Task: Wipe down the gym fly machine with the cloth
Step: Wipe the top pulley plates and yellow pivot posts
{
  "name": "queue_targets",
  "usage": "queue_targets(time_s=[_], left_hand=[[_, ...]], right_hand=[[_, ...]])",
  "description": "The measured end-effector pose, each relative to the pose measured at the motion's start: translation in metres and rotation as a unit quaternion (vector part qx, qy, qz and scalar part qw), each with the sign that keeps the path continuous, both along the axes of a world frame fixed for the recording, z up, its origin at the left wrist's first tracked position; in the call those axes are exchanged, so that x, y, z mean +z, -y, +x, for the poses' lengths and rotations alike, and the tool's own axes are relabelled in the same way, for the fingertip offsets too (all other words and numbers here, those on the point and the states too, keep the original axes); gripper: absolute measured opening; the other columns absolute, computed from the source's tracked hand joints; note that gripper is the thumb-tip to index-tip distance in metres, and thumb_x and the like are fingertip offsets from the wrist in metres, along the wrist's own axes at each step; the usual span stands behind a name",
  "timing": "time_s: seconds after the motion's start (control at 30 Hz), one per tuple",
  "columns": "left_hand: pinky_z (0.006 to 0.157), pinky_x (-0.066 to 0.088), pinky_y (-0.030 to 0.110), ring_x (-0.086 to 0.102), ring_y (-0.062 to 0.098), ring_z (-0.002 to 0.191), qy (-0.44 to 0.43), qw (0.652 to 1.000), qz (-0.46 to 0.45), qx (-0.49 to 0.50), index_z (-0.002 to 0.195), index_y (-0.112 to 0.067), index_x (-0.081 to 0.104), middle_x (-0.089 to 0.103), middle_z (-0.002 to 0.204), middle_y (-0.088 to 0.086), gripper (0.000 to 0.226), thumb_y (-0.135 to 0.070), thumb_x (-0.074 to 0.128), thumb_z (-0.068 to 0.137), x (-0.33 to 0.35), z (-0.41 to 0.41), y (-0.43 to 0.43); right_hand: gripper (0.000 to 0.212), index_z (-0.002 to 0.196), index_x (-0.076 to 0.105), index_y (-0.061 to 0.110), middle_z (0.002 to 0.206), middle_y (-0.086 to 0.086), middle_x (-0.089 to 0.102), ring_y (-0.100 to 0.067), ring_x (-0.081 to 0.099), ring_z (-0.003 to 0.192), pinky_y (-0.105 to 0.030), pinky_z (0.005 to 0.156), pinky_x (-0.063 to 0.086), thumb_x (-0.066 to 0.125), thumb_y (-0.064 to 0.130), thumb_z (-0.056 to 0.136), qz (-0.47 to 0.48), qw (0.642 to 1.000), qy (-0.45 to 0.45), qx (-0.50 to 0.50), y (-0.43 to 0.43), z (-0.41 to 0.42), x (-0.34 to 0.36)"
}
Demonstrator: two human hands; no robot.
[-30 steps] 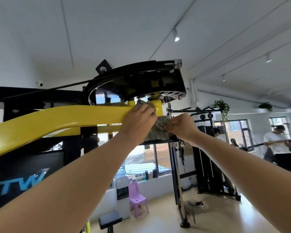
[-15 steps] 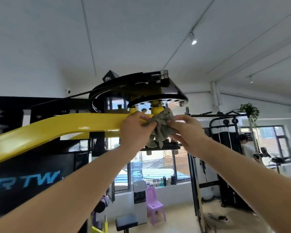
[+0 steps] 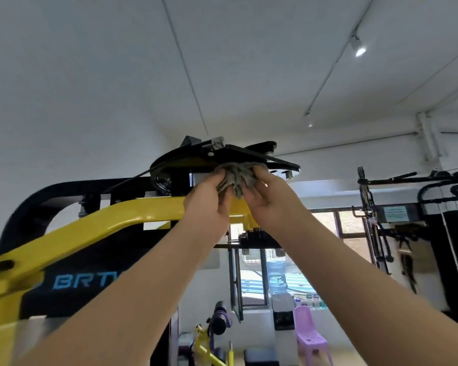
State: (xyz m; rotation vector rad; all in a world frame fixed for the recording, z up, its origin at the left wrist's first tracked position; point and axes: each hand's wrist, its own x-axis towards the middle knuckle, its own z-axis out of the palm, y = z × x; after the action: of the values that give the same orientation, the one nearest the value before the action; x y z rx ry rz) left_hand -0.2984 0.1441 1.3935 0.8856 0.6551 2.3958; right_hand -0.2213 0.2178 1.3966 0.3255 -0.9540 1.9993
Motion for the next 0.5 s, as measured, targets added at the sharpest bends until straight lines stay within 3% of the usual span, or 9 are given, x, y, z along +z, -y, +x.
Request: queue_targets(time_s=[0.07, 0.13, 0.3, 0.5], left_hand=[[0.087, 0.057, 0.021, 0.069, 0.015, 0.108, -0.010, 1.000, 0.019, -0.002, 0.119, -0.006, 0.069, 0.073, 0.117, 0.009, 0.025, -0.008, 0.067, 0.094, -0.003, 0.003, 0.005], [0.093, 0.057, 0.024, 0.070, 0.017, 0.110, -0.019, 0.999, 0.035, -0.006, 0.119, -0.006, 0.071, 0.074, 0.117, 0.010, 0.024, -0.007, 0.066, 0.095, -0.006, 0.006, 0.011], [0.062, 0.058, 0.018, 0.073, 0.013, 0.090, -0.025, 0.999, 0.041, -0.002, 0.112, -0.008, 0.072, 0.077, 0.097, 0.006, 0.021, -0.015, 0.071, 0.093, -0.005, 0.006, 0.032], [0.050, 0.052, 0.015, 0.072, 0.009, 0.064, -0.039, 0.998, 0.055, 0.017, 0.104, -0.008, 0.070, 0.076, 0.081, 0.003, 0.013, -0.012, 0.069, 0.093, -0.004, -0.008, 0.054]], right_hand=[[0.020, 0.118, 0.064, 0.001, 0.104, -0.014, 0.071, -0.023, 0.070, 0.102, -0.028, 0.082, 0.059, 0.059, 0.006, 0.100, -0.014, 0.999, -0.017, 0.034, 0.000, 0.003, -0.003], [0.021, 0.118, 0.064, 0.002, 0.099, -0.014, 0.075, -0.023, 0.074, 0.094, -0.029, 0.071, 0.061, 0.061, 0.008, 0.098, -0.007, 0.997, -0.036, 0.067, 0.001, 0.007, -0.008], [0.019, 0.113, 0.067, 0.005, 0.095, -0.011, 0.078, -0.022, 0.076, 0.089, -0.027, 0.071, 0.061, 0.066, 0.011, 0.095, 0.034, 0.994, -0.051, 0.095, 0.011, 0.010, -0.013], [0.005, 0.098, 0.066, 0.002, 0.080, -0.012, 0.077, -0.020, 0.076, 0.070, -0.025, 0.059, 0.059, 0.066, 0.004, 0.094, 0.029, 0.997, -0.008, 0.076, 0.024, 0.004, -0.005]])
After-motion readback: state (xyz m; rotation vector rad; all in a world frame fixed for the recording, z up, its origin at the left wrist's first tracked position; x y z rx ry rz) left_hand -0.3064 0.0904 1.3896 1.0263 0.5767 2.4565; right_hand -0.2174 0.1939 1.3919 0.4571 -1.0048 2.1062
